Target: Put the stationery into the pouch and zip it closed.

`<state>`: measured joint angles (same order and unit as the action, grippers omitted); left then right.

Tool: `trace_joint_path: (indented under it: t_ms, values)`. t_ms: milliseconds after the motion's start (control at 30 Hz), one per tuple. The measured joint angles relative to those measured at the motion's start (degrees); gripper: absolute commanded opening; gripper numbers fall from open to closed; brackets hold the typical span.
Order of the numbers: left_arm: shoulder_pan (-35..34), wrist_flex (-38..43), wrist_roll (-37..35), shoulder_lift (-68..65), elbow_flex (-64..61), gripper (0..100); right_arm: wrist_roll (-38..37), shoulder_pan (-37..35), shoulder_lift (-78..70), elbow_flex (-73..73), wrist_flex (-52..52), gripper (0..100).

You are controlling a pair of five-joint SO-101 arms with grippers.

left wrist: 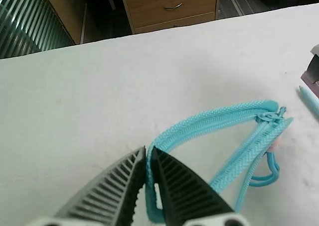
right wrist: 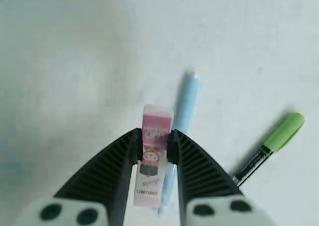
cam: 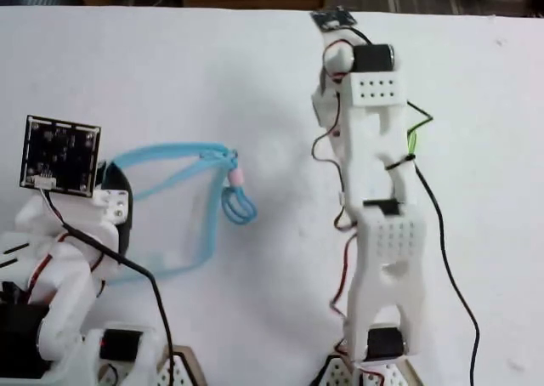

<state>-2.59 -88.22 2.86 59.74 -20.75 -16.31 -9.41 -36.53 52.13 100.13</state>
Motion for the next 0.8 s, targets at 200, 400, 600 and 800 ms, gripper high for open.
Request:
trace_joint_path:
  t_ms: [200, 400, 600, 800]
  values:
    - [0.0, 0.0, 0.0, 0.0, 0.0, 3, 0.0, -3.08, 27.16, -31.21, 0.18, 1.7]
    - [0.0, 0.0, 0.0, 0.0, 0.0, 3, 0.0, -6.68, 50.81, -60.66, 0.18, 1.7]
    - [0.0, 0.0, 0.0, 0.0, 0.0, 3, -0.09, -10.2, 68.31, -84.31, -3.6, 1.7]
    - [0.0, 0.0, 0.0, 0.0, 0.0, 3, 2.99, -10.73, 82.37, -100.22, -23.56, 1.7]
